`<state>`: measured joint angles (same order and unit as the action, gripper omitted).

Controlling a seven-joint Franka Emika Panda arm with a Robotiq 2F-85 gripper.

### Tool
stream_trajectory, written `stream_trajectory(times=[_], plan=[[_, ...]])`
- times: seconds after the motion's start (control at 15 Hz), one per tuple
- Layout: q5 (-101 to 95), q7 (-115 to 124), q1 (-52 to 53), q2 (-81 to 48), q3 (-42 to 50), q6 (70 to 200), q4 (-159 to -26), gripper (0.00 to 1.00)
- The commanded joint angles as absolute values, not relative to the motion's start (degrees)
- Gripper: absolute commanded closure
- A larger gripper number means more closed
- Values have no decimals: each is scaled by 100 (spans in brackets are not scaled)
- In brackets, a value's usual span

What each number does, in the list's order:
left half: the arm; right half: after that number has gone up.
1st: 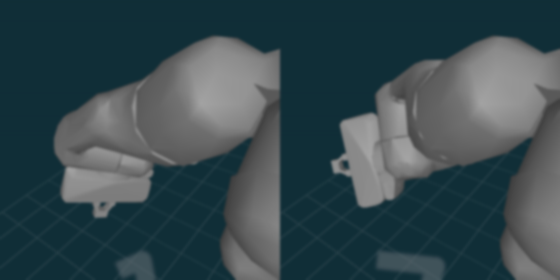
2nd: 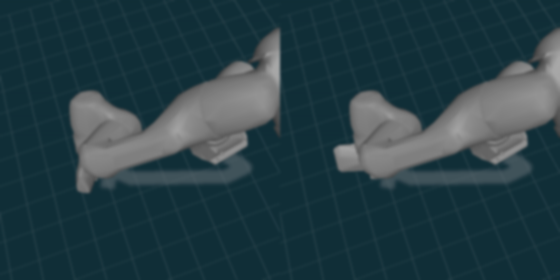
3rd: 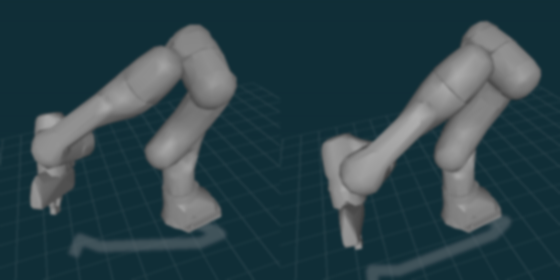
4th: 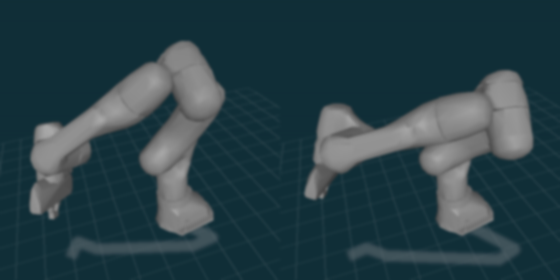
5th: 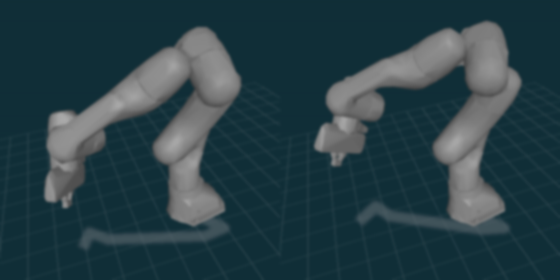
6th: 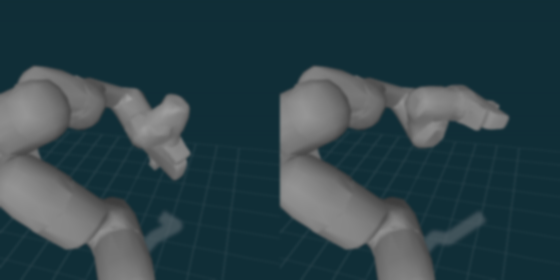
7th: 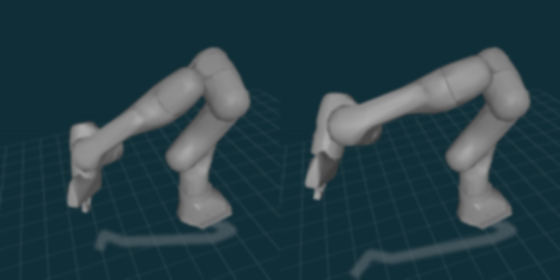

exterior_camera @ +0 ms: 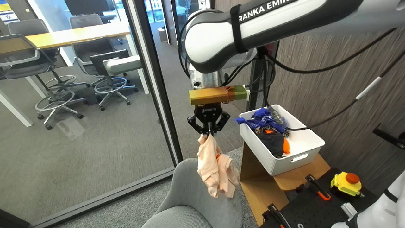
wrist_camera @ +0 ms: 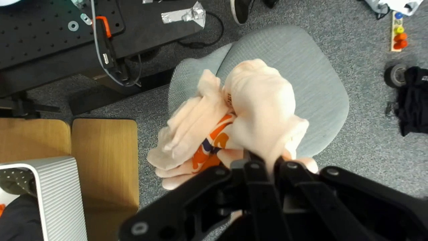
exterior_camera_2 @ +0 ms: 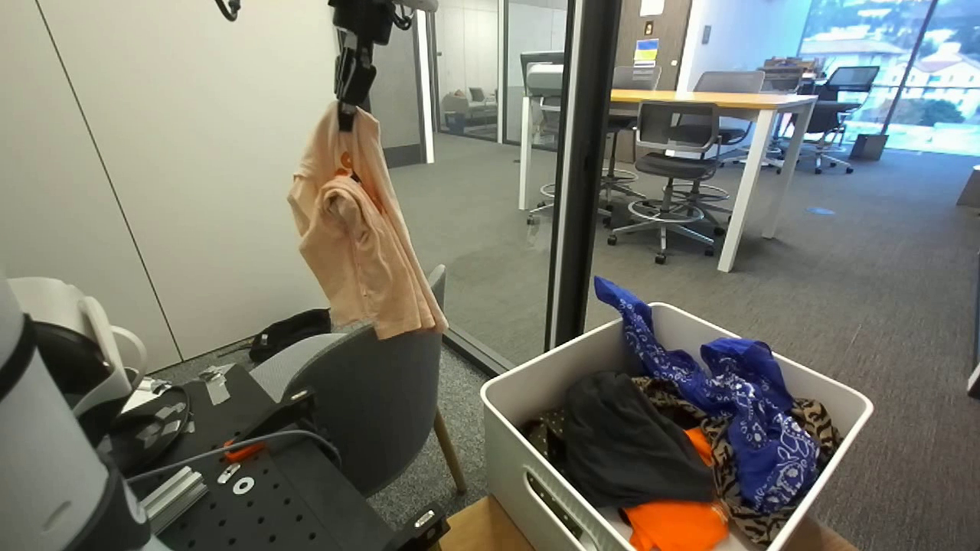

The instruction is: Remove the peach clothing and the black clothing from the box and place them on the backrest of the grey chair

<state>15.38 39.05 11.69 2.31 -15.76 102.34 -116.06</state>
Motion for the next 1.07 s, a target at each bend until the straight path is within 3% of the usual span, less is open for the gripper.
stream_trajectory(times=[0.0,1.0], plan=[[1746,4179,1255,-214,-1529,9812,-10887,98],[837,4554,1387,-667,-1340,10244,-11193,98]])
